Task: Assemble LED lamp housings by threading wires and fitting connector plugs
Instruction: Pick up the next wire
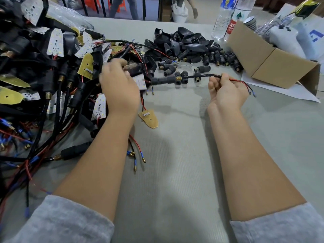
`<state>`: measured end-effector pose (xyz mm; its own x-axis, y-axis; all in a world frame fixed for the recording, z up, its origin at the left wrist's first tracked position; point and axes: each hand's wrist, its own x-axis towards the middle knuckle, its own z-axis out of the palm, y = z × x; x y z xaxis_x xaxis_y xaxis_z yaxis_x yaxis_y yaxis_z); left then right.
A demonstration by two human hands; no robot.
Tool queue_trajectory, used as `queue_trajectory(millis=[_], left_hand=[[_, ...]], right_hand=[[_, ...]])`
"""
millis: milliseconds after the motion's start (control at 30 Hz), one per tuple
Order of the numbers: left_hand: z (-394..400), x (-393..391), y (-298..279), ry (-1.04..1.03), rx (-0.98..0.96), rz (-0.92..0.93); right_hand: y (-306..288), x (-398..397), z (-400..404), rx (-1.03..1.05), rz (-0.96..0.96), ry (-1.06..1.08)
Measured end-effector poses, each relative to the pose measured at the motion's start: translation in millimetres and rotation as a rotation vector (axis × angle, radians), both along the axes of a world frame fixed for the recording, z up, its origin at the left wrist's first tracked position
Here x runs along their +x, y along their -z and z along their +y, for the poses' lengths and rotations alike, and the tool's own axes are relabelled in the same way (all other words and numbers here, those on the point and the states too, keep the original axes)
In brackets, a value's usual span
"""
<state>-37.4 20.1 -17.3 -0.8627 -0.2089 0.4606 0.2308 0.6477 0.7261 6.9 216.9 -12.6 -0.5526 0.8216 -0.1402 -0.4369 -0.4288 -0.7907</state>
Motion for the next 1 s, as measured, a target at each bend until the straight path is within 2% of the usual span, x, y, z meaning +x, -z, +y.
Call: queue_trajectory(millis=[33, 100, 233, 300, 400, 700, 1000], left_hand=[[2.1, 3.2, -0.6, -0.031, -0.159, 0.056], [8.6, 13.0, -5.5, -0.029, -0.326, 0.174], [36.0, 34.0, -9.6, 0.262, -0.486, 0.337], [49.8, 38.9, -8.0, 0.338, -0.565, 0.317], [56.2, 34.5, -1.8, 0.33, -0.689, 0.209], [47.9, 27.5, 0.1, 0.326, -0.656, 0.187], [50.7, 26.7, 2.9, 0.342, -0.682, 0.219]], right_hand=[[0.3, -0.6, 0.7, 0.044, -0.022, 0.009], [0.9, -1.9, -0.9, 0.115, -0.051, -0.001], [-1.0, -3.1, -10.9, 0.18, -0.044, -0.119], [-2.7, -2.0, -16.3, 0.222, -0.022, -0.207], [-3.9, -0.5, -23.1, 0.295, 0.009, -0.299], [0.8, -0.6, -26.6, 0.432, -0.067, -0.218], [3.9, -1.9, -21.1, 0.288, -0.052, -0.141]])
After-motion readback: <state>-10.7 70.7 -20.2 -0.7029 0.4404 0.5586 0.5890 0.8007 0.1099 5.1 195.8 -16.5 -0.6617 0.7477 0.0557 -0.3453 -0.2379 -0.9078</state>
